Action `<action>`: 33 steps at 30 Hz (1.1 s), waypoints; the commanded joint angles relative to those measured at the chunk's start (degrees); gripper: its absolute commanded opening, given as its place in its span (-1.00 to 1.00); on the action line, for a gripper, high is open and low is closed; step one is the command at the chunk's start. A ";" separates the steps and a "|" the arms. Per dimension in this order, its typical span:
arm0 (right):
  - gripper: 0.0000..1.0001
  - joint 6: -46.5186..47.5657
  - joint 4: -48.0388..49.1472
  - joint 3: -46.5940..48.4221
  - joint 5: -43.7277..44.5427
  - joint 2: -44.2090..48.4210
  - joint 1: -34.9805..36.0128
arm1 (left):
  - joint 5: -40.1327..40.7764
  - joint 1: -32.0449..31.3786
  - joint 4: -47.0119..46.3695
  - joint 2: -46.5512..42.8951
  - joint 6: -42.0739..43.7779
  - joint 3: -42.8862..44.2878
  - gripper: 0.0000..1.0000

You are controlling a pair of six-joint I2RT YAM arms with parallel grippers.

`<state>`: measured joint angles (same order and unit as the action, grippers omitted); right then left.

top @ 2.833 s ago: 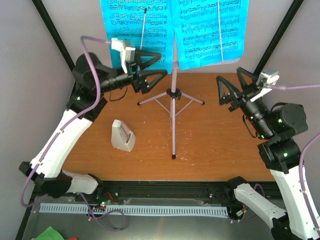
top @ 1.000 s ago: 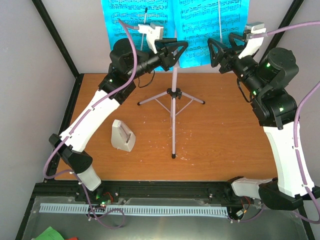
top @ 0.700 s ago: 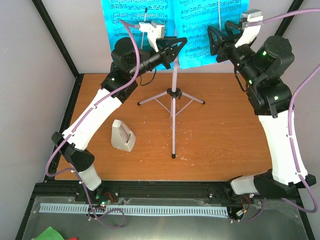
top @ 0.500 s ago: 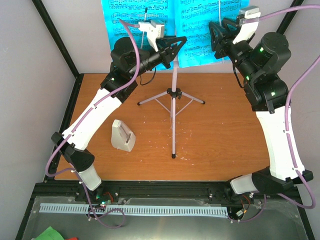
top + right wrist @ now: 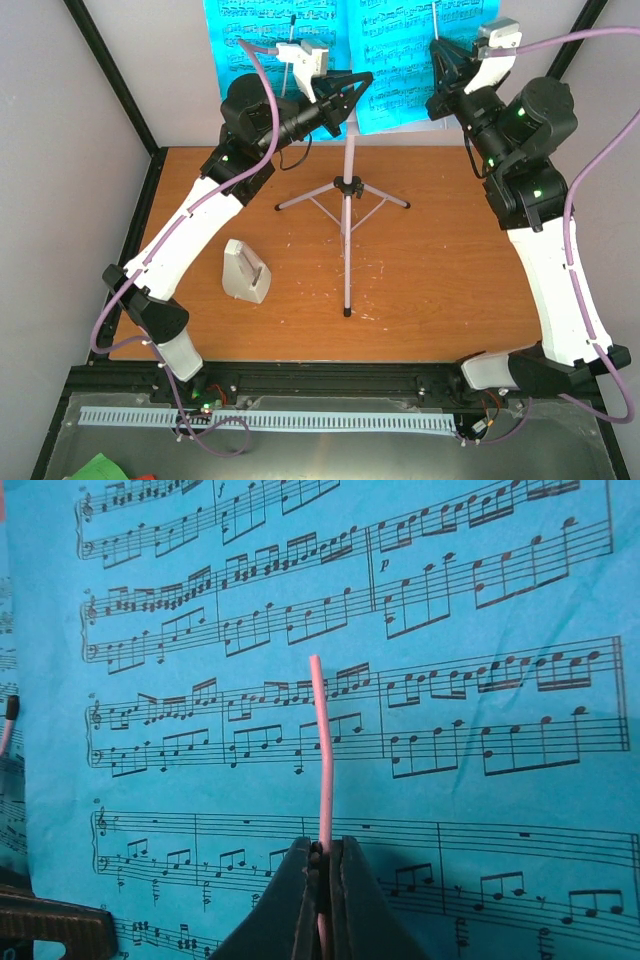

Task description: Pack up the instrument practice props

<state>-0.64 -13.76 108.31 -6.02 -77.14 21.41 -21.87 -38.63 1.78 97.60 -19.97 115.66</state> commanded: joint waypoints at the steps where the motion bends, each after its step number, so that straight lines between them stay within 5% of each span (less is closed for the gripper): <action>1: -0.95 0.20 6.68 -4.81 -0.08 2.96 -0.17 | -0.47 -0.30 -0.13 -1.60 1.09 1.46 -0.99; 13: -0.94 -1.24 10.21 -8.50 1.72 3.99 -0.20 | -5.46 -0.29 -1.27 -7.70 1.77 -3.96 -0.99; 23: -0.94 -2.18 7.56 -5.69 2.66 1.78 -0.27 | -2.80 0.33 -0.43 -27.03 2.60 -23.52 -0.99; 29: -0.94 -3.34 6.27 -4.43 2.34 0.20 -0.20 | -13.98 0.93 1.36 -38.62 3.45 -35.68 -0.99; 33: -0.68 -3.48 5.00 -4.01 1.60 0.09 -0.23 | -21.90 0.93 3.79 -43.49 3.49 -42.24 -0.99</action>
<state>-3.46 -5.82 103.26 -3.81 -76.36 21.41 -34.41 -37.98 2.42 56.73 -17.67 78.02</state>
